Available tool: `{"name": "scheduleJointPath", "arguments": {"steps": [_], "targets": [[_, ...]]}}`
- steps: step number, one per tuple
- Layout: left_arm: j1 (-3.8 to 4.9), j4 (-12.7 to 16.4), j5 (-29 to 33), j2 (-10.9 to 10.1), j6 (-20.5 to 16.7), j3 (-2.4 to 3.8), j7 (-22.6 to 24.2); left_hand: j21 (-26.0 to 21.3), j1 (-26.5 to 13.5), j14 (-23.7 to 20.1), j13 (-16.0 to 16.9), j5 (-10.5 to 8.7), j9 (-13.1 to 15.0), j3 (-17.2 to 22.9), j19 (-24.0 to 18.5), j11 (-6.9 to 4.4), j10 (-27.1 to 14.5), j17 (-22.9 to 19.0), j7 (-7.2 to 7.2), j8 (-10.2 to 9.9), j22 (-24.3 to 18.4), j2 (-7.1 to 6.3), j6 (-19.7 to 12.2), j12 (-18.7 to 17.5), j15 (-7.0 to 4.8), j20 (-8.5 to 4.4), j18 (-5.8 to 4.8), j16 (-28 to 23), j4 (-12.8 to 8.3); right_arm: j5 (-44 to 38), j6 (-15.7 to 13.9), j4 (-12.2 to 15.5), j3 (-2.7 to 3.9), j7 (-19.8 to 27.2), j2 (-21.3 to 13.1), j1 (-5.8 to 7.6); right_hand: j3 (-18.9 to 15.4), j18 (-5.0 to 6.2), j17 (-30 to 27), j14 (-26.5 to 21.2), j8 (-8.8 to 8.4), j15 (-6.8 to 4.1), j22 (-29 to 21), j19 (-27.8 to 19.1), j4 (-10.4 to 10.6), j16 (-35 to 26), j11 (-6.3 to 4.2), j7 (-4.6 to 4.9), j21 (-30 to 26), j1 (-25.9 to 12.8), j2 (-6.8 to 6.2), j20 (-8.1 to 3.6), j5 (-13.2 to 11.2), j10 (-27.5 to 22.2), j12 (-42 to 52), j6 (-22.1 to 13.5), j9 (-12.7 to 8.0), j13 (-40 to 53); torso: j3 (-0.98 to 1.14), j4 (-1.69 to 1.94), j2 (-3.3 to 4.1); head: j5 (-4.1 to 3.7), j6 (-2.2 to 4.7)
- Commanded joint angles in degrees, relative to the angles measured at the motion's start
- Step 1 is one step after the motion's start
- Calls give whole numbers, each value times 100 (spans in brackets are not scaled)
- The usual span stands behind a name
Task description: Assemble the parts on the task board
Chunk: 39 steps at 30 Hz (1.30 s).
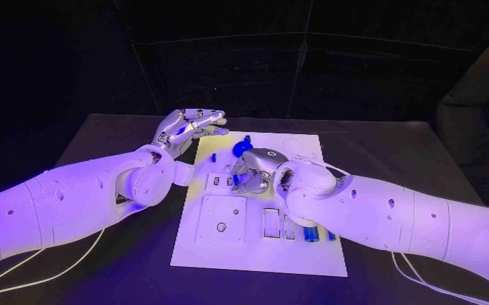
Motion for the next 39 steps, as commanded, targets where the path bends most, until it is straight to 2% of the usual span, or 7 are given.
{"name": "scheduleJointPath", "arguments": {"steps": [1,10,15,18,23,31,39], "targets": [[10,-3,-52,7,66,6,44,-35,9,37,-1,13,-2,1,64,-6,26,16,5,-29,-11,50,46,-32,21,-9,47,-17,-51,-41,-359,50,-10,1,-51,-26,-140,17,671,425,-7,61,725,-4,81,-31,26,50,-46,-56,-85,61,95,-102,-110,-181,-8,308,4,3,-1,-6,7],[10,-47,-344,-6,131,6,-10,202,-13,735,-1,22,9,99,584,-117,162,157,-85,-15,57,91,179,-65,-170,-192,59,206,-140,-86,-1081,566,2,754,-458,-47,-319,17,713,433,43,80,728,-2,186,-14,41,62,-48,62,-140,88,411,-107,-89,-230,11,300,10,-13,-19,17,30],[11,-163,-1132,-42,320,6,-525,628,-254,1831,143,82,47,4,1349,-469,992,506,-318,84,235,-1,431,284,-479,-500,61,837,-43,499,-1118,997,129,1376,-974,18,-311,41,621,410,75,73,633,-77,156,-58,31,51,-94,209,-58,87,418,-108,-84,-195,21,294,21,-11,-57,-20,31],[24,-194,-1685,-80,463,7,-1004,1392,-552,2037,448,69,148,-224,2476,-845,1941,3317,-679,188,595,-212,809,619,-862,-978,50,4225,142,1104,-1065,1164,208,1567,-1326,133,-287,81,444,363,159,42,473,-202,92,-150,-7,8,-176,360,29,66,477,-88,-54,-45,47,312,36,-14,-95,-25,10],[131,-172,-2776,-120,918,8,-2273,2727,-575,2192,1029,72,331,-322,3138,-928,2164,6518,-798,260,1751,-164,967,1096,-984,-1139,-78,6864,319,1786,-944,1203,267,1697,-1895,414,-290,113,302,328,183,23,338,-305,64,-227,-26,-10,-246,415,78,46,531,-101,-75,-1,46,286,68,-38,-204,32,-44],[391,-162,-4339,68,1816,8,-4251,5333,-879,2345,2365,58,717,-675,3436,-948,1673,8096,-823,660,5035,17,836,2367,-1016,-1155,-480,7891,1027,2242,-900,1074,287,1682,-2355,626,-307,118,248,317,219,2,311,-322,58,-265,-46,-31,-267,437,124,26,591,-97,-74,61,50,281,133,-39,-323,77,-107],[590,-278,-5271,475,2371,7,-5667,5902,-819,2355,4308,60,1375,-1289,3415,-1005,1258,8145,-875,1628,5776,24,387,4504,-1034,-1184,-548,7918,1714,2390,-874,961,290,1666,-2431,672,-309,126,219,314,247,-13,274,-345,42,-287,-62,-45,-289,479,163,11,629,-96,-78,102,51,273,165,-37,-373,96,-125]]}}
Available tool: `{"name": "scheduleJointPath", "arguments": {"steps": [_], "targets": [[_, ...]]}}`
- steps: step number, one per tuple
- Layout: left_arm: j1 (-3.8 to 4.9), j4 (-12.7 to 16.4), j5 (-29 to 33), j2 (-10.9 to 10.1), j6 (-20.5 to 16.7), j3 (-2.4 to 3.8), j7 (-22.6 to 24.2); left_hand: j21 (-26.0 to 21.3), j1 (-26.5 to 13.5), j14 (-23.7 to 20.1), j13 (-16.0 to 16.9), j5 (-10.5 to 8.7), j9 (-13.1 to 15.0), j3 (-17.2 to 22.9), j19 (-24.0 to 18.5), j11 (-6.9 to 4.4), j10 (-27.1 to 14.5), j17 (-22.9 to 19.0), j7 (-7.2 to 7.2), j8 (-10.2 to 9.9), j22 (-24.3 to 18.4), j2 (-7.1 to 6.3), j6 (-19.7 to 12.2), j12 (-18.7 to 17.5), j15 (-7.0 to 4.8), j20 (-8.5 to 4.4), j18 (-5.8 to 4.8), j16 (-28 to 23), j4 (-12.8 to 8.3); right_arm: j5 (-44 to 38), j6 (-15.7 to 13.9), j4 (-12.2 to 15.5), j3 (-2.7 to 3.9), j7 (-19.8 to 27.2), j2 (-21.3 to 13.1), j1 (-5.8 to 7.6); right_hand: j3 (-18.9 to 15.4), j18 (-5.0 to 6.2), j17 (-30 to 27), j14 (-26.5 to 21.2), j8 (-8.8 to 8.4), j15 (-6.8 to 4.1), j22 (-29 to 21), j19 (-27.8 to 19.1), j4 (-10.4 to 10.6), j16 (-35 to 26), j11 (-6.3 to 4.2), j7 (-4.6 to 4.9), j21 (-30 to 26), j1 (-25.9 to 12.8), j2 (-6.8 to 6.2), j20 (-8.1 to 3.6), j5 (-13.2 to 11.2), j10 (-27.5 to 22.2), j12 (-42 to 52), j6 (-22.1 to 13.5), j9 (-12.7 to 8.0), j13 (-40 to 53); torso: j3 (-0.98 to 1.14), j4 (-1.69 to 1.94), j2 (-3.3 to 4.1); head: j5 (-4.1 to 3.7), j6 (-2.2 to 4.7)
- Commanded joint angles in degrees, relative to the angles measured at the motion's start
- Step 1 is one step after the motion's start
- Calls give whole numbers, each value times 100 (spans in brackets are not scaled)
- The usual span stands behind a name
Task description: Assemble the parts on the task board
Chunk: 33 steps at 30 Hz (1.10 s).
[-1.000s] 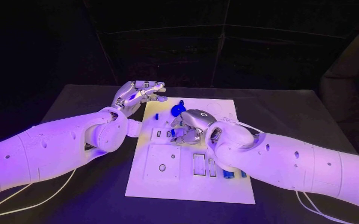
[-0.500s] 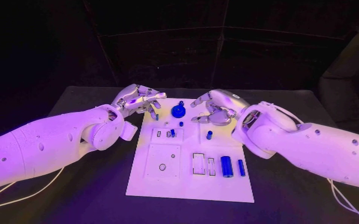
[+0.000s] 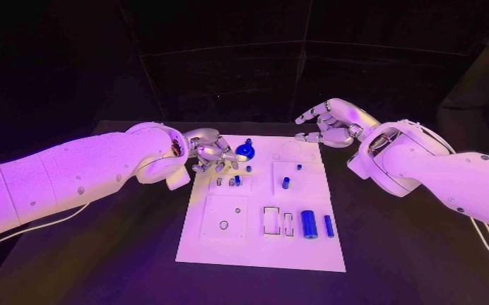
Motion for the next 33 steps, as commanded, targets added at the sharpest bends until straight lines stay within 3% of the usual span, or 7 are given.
{"name": "scheduleJointPath", "arguments": {"steps": [1,3,5,6,9,16,33], "targets": [[46,-77,-960,128,623,3,-1237,102,210,594,748,-13,417,-187,33,-51,-59,1505,-46,601,121,7,-171,855,-82,-44,-107,17,190,270,18,-23,6,75,-5,16,1,34,215,312,32,-52,274,-46,-47,-34,-39,-1,-27,31,13,-14,21,2,-10,28,5,273,27,6,-39,10,-13],[82,-155,-1190,266,689,-31,-1388,134,277,594,1006,-16,668,-284,12,-82,-78,1505,-67,934,156,10,-307,1161,-116,-52,-110,17,267,284,61,-39,6,40,-7,20,0,38,200,309,36,-54,255,-60,-47,-43,-40,-2,-37,35,19,-16,31,-4,-18,32,4,264,32,14,-43,19,-16],[146,-232,-1346,401,729,-124,-1499,156,313,594,1190,-2,858,-347,-1,-96,-59,1505,-119,1188,181,28,-385,1372,-116,-61,-112,17,330,293,95,-56,6,4,-8,22,-4,59,135,294,35,-56,168,-127,-51,-78,-41,-2,-82,44,23,-19,43,-36,-61,28,1,224,34,22,-42,17,-15],[210,-311,-1450,537,764,-209,-1600,202,376,594,1319,-2,1253,-506,-23,-128,-101,1505,-155,1682,240,47,-659,1579,-147,-84,-118,17,474,298,123,-74,6,-24,-6,23,-8,68,100,286,33,-58,129,-156,-56,-98,-42,-2,-103,56,27,-22,56,-56,-85,22,-2,201,23,29,-33,15,-18],[272,-400,-1549,706,811,-295,-1762,250,341,594,1382,-55,1480,-691,-21,-122,-89,1505,-191,1971,316,29,-800,1699,-171,-85,-129,17,640,305,165,-119,6,-66,23,25,-10,75,70,279,34,-62,98,-177,-65,-121,-44,-3,-124,84,40,-28,99,-73,-106,15,-7,181,16,2,-26,48,-33],[326,-502,-1626,892,873,-365,-1955,320,284,594,1449,-79,1637,-873,1,-162,-54,1505,-217,2171,434,25,-876,1800,-186,-113,-145,17,824,310,212,-165,5,-126,59,26,-12,76,65,278,35,-63,90,-182,-65,-127,-45,-3,-130,90,48,-30,117,-76,-109,15,-9,179,31,-33,-12,73,-41],[342,-828,-1518,1221,1043,-386,-2057,315,337,594,1417,-77,1718,-952,-10,-169,-81,1505,-220,2259,426,70,-966,1797,-194,-126,-143,17,884,310,282,-269,5,-205,165,26,-39,88,31,276,44,-69,33,-217,-47,-157,-49,-6,-167,92,66,-37,238,-88,-125,16,-15,159,21,-18,0,82,-118]]}}
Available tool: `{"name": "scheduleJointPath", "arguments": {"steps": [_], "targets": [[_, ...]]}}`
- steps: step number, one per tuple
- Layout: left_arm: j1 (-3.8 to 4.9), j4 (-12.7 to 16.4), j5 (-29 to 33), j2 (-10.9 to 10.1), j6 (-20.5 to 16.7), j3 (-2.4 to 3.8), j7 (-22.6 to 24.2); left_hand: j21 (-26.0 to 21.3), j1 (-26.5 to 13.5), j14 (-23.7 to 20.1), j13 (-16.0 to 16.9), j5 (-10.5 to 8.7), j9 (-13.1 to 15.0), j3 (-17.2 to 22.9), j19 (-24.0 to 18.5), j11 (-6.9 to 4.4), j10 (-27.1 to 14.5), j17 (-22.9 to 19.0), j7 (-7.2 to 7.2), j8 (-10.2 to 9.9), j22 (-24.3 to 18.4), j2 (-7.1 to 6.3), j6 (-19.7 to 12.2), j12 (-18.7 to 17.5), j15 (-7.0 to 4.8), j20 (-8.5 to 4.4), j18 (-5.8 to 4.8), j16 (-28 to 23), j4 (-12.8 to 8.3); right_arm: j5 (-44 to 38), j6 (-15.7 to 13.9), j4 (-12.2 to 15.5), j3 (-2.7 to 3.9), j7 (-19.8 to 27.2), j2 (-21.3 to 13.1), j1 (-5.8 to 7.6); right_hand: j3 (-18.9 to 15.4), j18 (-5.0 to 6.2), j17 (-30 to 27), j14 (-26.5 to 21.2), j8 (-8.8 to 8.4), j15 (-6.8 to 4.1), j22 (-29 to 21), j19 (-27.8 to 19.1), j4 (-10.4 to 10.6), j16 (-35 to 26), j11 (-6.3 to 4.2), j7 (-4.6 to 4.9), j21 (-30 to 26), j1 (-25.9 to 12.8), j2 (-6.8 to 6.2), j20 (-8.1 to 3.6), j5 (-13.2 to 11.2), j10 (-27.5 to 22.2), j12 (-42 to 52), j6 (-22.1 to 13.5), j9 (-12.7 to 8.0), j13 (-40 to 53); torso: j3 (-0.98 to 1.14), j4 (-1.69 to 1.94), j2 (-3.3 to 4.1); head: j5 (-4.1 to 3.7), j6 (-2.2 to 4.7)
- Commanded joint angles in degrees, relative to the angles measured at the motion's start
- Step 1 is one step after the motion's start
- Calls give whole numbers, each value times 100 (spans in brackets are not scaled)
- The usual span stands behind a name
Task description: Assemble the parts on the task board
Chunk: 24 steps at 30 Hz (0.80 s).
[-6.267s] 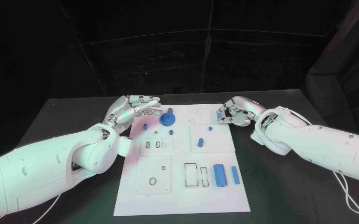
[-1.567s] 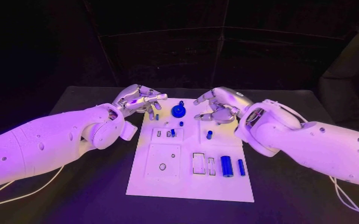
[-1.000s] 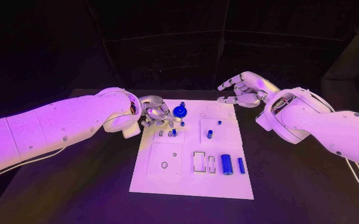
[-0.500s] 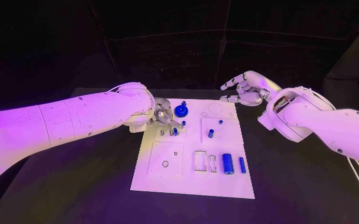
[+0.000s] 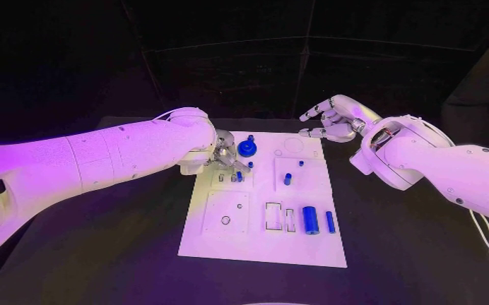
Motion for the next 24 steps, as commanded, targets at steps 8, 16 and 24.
{"name": "scheduleJointPath", "arguments": {"steps": [8,16,24], "targets": [[10,-48,-19,102,187,0,-80,19,101,584,-7,-25,45,-41,-14,-21,-33,1507,11,76,9,87,-92,9,-40,-41,-50,17,-7,18,92,-55,5,-51,48,12,-34,91,21,276,28,-28,19,-43,9,-38,0,-7,-46,40,20,0,101,-35,-30,17,-9,156,-4,5,0,3,-42],[9,-29,-18,116,224,0,-73,17,130,584,-12,-24,58,-41,-17,-20,-36,1507,11,91,5,107,-104,10,-39,-40,-49,17,-10,18,139,-84,5,-84,73,12,-46,94,9,277,33,-31,5,-48,20,-51,-2,-8,-59,46,30,-4,186,-41,-37,16,-13,145,-3,0,-2,2,-59],[9,-3,-17,100,288,0,-68,10,173,584,-13,-24,74,-48,-23,-20,-38,1507,11,110,-5,111,-118,16,-38,-39,-46,17,-24,9,192,-103,5,-112,96,12,-48,96,6,277,34,-31,-5,-55,23,-54,-3,-8,-64,45,31,-5,201,-41,-37,16,-13,144,-5,1,1,13,-71]]}}
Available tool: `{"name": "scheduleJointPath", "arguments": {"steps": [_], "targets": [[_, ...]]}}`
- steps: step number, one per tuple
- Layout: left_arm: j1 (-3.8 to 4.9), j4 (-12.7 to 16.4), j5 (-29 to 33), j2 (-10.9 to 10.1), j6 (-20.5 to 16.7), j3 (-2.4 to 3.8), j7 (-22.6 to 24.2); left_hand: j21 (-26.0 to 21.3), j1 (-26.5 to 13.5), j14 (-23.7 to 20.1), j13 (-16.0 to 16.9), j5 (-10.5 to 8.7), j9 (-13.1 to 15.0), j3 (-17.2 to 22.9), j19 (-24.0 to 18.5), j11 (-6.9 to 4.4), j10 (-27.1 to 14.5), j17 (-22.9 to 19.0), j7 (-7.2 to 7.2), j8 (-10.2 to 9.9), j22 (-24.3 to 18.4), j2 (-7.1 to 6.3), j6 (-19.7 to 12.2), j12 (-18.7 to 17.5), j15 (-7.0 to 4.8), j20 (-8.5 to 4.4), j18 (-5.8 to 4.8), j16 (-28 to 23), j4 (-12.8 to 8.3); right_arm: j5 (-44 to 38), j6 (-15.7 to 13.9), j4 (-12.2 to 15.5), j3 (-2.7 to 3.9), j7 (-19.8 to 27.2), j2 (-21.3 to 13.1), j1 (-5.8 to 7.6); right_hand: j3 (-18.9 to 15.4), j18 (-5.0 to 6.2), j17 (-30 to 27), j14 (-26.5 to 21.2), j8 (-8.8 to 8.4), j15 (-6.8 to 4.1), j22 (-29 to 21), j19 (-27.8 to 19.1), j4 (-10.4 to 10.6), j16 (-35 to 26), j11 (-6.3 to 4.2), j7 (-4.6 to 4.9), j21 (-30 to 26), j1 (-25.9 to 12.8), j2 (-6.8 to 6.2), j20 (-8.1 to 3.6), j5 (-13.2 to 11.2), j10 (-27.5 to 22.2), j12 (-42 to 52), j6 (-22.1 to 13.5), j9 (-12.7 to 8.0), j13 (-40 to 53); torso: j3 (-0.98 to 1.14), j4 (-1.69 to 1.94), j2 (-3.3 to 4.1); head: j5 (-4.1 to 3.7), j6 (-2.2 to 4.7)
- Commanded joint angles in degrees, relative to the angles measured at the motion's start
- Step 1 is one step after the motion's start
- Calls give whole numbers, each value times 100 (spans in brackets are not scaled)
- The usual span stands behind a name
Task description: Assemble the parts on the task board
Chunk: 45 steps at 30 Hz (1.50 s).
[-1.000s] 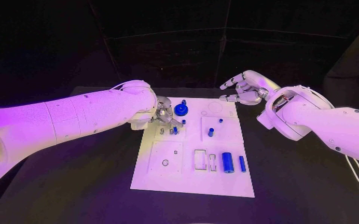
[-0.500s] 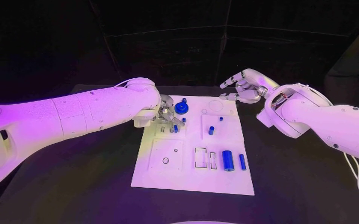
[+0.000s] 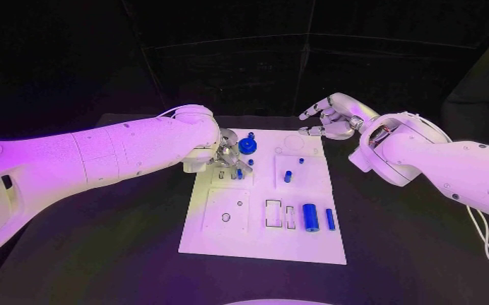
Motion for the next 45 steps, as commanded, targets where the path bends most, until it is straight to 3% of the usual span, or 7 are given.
{"name": "scheduleJointPath", "arguments": {"steps": [1,10,17,36,45], "targets": [[10,16,-16,-5,119,2,-28,10,65,585,-7,-25,10,-34,-2,-20,-40,1508,13,25,-9,-6,-41,14,-38,-18,-46,17,-12,0,85,-3,5,-28,14,12,-32,99,-2,275,35,-32,-14,-42,6,-40,-3,-9,-45,46,33,14,48,-43,-39,15,-9,142,0,-2,2,6,-6],[9,15,18,-1,96,2,11,-12,203,585,-38,-25,44,-35,-19,-15,-62,1508,19,60,-40,15,-90,5,-35,-14,-39,17,-69,-3,119,-30,5,-47,40,12,-33,102,-13,273,35,-32,-30,-53,9,-47,-4,-9,-54,47,35,14,64,-44,-40,14,-9,140,3,4,7,1,-17],[9,-25,98,18,45,2,71,-40,411,585,-112,-24,69,-8,-41,-1,-113,1508,36,79,-78,54,-158,-38,-24,-4,-32,17,-192,-111,198,-14,5,-77,69,12,-42,117,-71,261,34,-33,-93,-98,21,-82,-3,-7,-89,39,37,13,93,-68,-72,6,-12,108,3,-1,6,45,-28],[9,-16,140,42,100,2,159,-60,592,585,-159,-24,71,32,-56,19,-144,1508,62,67,-99,90,-227,-55,-6,11,-27,17,-335,-171,263,-60,4,-123,109,11,-67,131,-131,246,32,-33,-159,-142,62,-125,-2,-6,-130,3,41,11,138,-89,-100,-8,-16,79,-5,2,9,-2,-55],[9,-5,234,35,90,2,176,-67,803,585,-194,-23,70,75,-63,34,-167,1508,77,65,-98,58,-247,-63,6,24,-25,17,-538,-172,288,-93,4,-129,141,11,-74,132,-136,246,32,-34,-166,-146,67,-131,-3,-7,-137,3,35,11,161,-92,-103,-13,-17,74,-6,3,6,5,-58]]}}
